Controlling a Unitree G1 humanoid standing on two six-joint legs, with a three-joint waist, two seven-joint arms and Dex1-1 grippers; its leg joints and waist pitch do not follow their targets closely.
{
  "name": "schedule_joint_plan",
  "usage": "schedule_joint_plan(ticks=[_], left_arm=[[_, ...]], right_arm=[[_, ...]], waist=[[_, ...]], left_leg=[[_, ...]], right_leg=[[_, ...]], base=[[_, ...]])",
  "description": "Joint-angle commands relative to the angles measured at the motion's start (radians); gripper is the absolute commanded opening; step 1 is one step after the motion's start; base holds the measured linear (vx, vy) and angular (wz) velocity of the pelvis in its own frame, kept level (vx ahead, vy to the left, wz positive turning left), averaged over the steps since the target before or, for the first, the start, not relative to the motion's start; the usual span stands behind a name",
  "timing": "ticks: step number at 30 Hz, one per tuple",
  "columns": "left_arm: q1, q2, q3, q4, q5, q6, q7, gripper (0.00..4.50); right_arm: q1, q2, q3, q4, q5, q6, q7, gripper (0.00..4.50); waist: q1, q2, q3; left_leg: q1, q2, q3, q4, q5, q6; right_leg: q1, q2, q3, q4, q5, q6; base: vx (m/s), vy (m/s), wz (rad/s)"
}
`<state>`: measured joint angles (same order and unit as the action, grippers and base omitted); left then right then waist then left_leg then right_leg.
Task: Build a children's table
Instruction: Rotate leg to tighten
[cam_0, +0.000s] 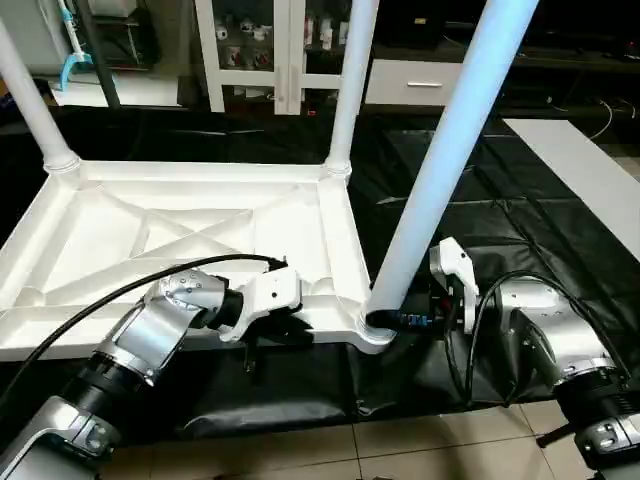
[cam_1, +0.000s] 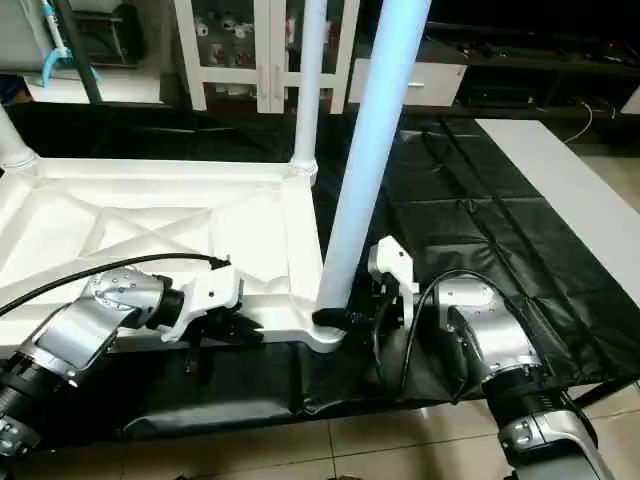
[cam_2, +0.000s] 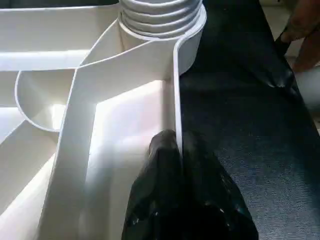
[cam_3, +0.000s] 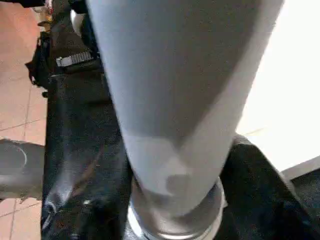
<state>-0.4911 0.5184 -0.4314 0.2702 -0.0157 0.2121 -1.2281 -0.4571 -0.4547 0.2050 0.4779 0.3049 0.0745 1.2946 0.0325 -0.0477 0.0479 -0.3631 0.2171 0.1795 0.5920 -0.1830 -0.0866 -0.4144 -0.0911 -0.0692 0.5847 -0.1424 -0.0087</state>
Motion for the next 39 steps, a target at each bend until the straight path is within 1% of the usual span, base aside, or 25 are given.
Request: schedule_joint_plan(ticks=[1,5,8,9,10,11,12,14,15,17,20,21,23,24,25,27,29,30,31,32,34,36,37,38,39], left_arm=[[0.018,0.0,-0.049,0.004,0.009,-0.012,-0.069,0.0],[0.012,-0.006,-0.045,0.01,0.025,0.027,-0.031,0.0],[0.0,-0.045,-0.015,0.019,0.027,0.111,0.058,0.0],[-0.021,-0.113,0.036,0.04,0.05,0.216,0.227,0.0],[-0.021,-0.113,0.036,0.04,0.05,0.216,0.227,0.0],[-0.032,-0.148,0.064,0.053,0.063,0.266,0.317,0.0],[-0.043,-0.196,0.103,0.073,0.077,0.297,0.433,0.0],[-0.053,-0.235,0.131,0.095,0.084,0.272,0.523,0.0],[-0.063,-0.294,0.162,0.125,0.081,0.242,0.619,0.0],[-0.065,-0.31,0.165,0.128,0.082,0.234,0.64,0.0],[-0.061,-0.33,0.158,0.115,0.092,0.251,0.636,0.0],[-0.059,-0.329,0.155,0.11,0.098,0.259,0.629,0.0],[-0.058,-0.318,0.142,0.109,0.109,0.257,0.622,0.0],[-0.059,-0.314,0.136,0.109,0.113,0.257,0.621,0.0],[-0.058,-0.307,0.13,0.11,0.112,0.256,0.612,0.0],[-0.049,-0.262,0.091,0.114,0.111,0.211,0.545,0.0],[-0.041,-0.227,0.061,0.119,0.107,0.151,0.475,0.0],[-0.035,-0.21,0.05,0.117,0.104,0.134,0.441,0.0],[-0.026,-0.185,0.034,0.113,0.102,0.099,0.393,0.0],[-0.017,-0.158,0.016,0.106,0.096,0.056,0.332,0.0],[-0.005,-0.12,0.001,0.096,0.086,0.012,0.249,0.0],[0.024,-0.065,-0.002,0.058,0.034,-0.007,0.097,0.0],[0.024,-0.065,-0.002,0.058,0.034,-0.007,0.097,0.0],[0.026,-0.053,-0.002,0.058,0.027,-0.021,0.071,0.0],[0.025,-0.046,0.002,0.059,0.017,-0.022,0.055,0.0]], right_arm=[[-0.002,-0.015,-0.012,0.03,-0.017,-0.002,0.001,2.05],[-0.001,0.0,-0.034,0.074,-0.036,-0.024,-0.089,1.99],[-0.021,0.052,-0.077,0.177,-0.121,-0.074,-0.395,1.92],[-0.029,0.116,-0.141,0.224,-0.162,-0.04,-0.716,1.91],[-0.029,0.116,-0.141,0.224,-0.162,-0.04,-0.716,1.91],[-0.029,0.143,-0.164,0.235,-0.18,-0.019,-0.848,1.9],[-0.02,0.173,-0.186,0.23,-0.209,-0.001,-0.994,1.9],[-0.005,0.215,-0.21,0.212,-0.23,-0.019,-1.114,1.9],[0.014,0.289,-0.211,0.187,-0.263,-0.056,-1.233,1.9],[0.017,0.322,-0.209,0.183,-0.258,-0.066,-1.245,1.9],[-0.007,0.393,-0.198,0.205,-0.196,-0.125,-1.181,1.9],[-0.017,0.406,-0.194,0.203,-0.157,-0.143,-1.112,1.9],[-0.013,0.391,-0.166,0.167,-0.148,-0.172,-1.032,1.9],[-0.008,0.38,-0.151,0.15,-0.156,-0.184,-1.017,2.25],[-0.002,0.367,-0.144,0.127,-0.153,-0.185,-0.996,2.45],[0.013,0.324,-0.161,0.053,-0.127,-0.154,-0.955,2.62],[0.014,0.292,-0.161,0.022,-0.106,-0.109,-0.891,2.69],[0.014,0.267,-0.151,0.013,-0.112,-0.103,-0.856,2.92],[0.013,0.233,-0.142,0.001,-0.11,-0.094,-0.803,2.92],[0.012,0.204,-0.14,-0.012,-0.094,-0.083,-0.746,2.92],[0.006,0.164,-0.148,-0.024,-0.058,-0.075,-0.635,2.92],[0.017,0.062,-0.123,-0.061,-0.002,-0.04,-0.393,2.92],[0.017,0.062,-0.123,-0.061,-0.002,-0.04,-0.393,2.92],[0.022,0.036,-0.115,-0.066,0.009,-0.037,-0.335,2.92],[0.027,0.01,-0.106,-0.069,0.017,-0.035,-0.281,2.92]], waist=[[-0.001,0.004,-0.063],[-0.003,0.006,-0.063],[-0.01,0.003,-0.056],[-0.018,0.003,-0.053],[-0.029,0.001,-0.05],[-0.034,0.0,-0.054],[-0.045,-0.003,-0.055],[-0.049,-0.004,-0.059],[-0.053,-0.006,-0.058],[-0.056,-0.012,-0.06],[-0.059,-0.007,-0.055],[-0.061,-0.005,-0.055],[-0.062,-0.003,-0.057],[-0.058,0.002,-0.062],[-0.055,0.0,-0.062],[-0.05,-0.003,-0.06],[-0.047,-0.004,-0.06],[-0.05,-0.001,-0.061],[-0.047,0.003,-0.061],[-0.044,0.003,-0.062],[-0.041,0.004,-0.062],[-0.033,0.003,-0.06],[-0.024,0.008,-0.065],[-0.023,0.006,-0.065],[-0.016,0.006,-0.066]], left_leg=[[0.01,0.015,0.001,-0.076,-0.289,0.024],[0.01,0.013,0.002,-0.075,-0.282,0.022],[0.011,0.011,-0.002,-0.078,-0.344,-0.003],[0.009,0.009,-0.004,-0.081,-0.36,-0.023],[0.011,0.005,-0.01,-0.081,-0.38,-0.049],[0.014,0.003,-0.014,-0.08,-0.401,-0.055],[0.011,0.002,-0.02,-0.081,-0.419,-0.06],[0.014,-0.002,-0.025,-0.078,-0.438,-0.043],[0.014,-0.006,-0.021,-0.074,-0.447,-0.033],[0.018,-0.012,-0.02,-0.069,-0.458,-0.015],[0.019,-0.013,-0.02,-0.067,-0.486,0.004],[0.019,-0.011,-0.022,-0.068,-0.498,0.007],[0.013,-0.006,-0.026,-0.074,-0.494,0.012],[0.007,0.0,-0.028,-0.079,-0.464,0.015],[-0.002,0.001,-0.026,-0.083,-0.423,0.02],[0.002,0.001,-0.018,-0.08,-0.406,0.028],[-0.004,0.001,-0.017,-0.083,-0.381,0.037],[-0.015,0.002,-0.022,-0.087,-0.363,0.04],[-0.011,0.005,-0.021,-0.086,-0.355,0.039],[0.001,0.005,-0.015,-0.08,-0.355,0.04],[0.001,0.006,-0.01,-0.079,-0.344,0.049],[0.004,0.01,-0.008,-0.077,-0.345,0.056],[0.011,0.014,-0.007,-0.074,-0.326,0.058],[0.01,0.015,-0.003,-0.074,-0.302,0.061],[0.016,0.015,0.003,-0.073,-0.272,0.067]], right_leg=[[0.045,-0.037,0.034,-0.06,-0.331,-0.193],[0.044,-0.036,0.034,-0.059,-0.313,-0.202],[0.041,-0.035,0.031,-0.066,-0.415,-0.172],[0.039,-0.037,0.031,-0.07,-0.469,-0.151],[0.034,-0.036,0.025,-0.077,-0.535,-0.124],[0.037,-0.037,0.02,-0.082,-0.57,-0.107],[0.038,-0.036,0.015,-0.087,-0.602,-0.079],[0.036,-0.036,0.009,-0.099,-0.607,-0.06],[0.026,-0.032,0.01,-0.105,-0.604,-0.053],[0.022,-0.031,0.003,-0.114,-0.634,-0.035],[0.015,-0.03,-0.003,-0.126,-0.674,-0.006],[0.016,-0.03,-0.006,-0.128,-0.674,-0.004],[0.026,-0.033,-0.007,-0.124,-0.634,-0.012],[0.034,-0.037,-0.003,-0.114,-0.559,-0.043],[0.04,-0.037,0.001,-0.104,-0.489,-0.072],[0.034,-0.037,0.008,-0.1,-0.456,-0.099],[0.04,-0.039,0.013,-0.095,-0.438,-0.106],[0.053,-0.039,0.011,-0.088,-0.429,-0.104],[0.05,-0.042,0.013,-0.091,-0.421,-0.11],[0.041,-0.042,0.016,-0.093,-0.401,-0.129],[0.041,-0.04,0.021,-0.084,-0.357,-0.159],[0.039,-0.039,0.024,-0.079,-0.351,-0.172],[0.04,-0.041,0.026,-0.071,-0.312,-0.192],[0.039,-0.038,0.028,-0.067,-0.276,-0.204],[0.036,-0.035,0.028,-0.062,-0.226,-0.225]], base=[[0.0,0.0,0.0],[0.0,0.0,0.0],[0.0,0.0,0.0],[0.0,0.0,0.0],[0.0,0.0,0.0],[-0.052,0.01,-0.13],[0.0,0.0,0.0],[0.0,0.0,0.0],[0.0,0.0,0.0],[0.0,0.0,0.0],[0.0,0.0,0.0],[0.0,0.0,0.0],[0.0,0.0,0.0],[0.0,0.0,0.0],[0.0,0.0,0.0],[0.0,0.0,0.0],[0.0,0.0,0.0],[0.0,0.0,0.0],[0.0,0.0,0.0],[0.0,0.0,0.0],[0.0,0.0,0.0],[0.0,0.0,0.0],[0.0,0.0,0.0],[0.0,0.0,0.0],[0.0,0.0,0.0]])
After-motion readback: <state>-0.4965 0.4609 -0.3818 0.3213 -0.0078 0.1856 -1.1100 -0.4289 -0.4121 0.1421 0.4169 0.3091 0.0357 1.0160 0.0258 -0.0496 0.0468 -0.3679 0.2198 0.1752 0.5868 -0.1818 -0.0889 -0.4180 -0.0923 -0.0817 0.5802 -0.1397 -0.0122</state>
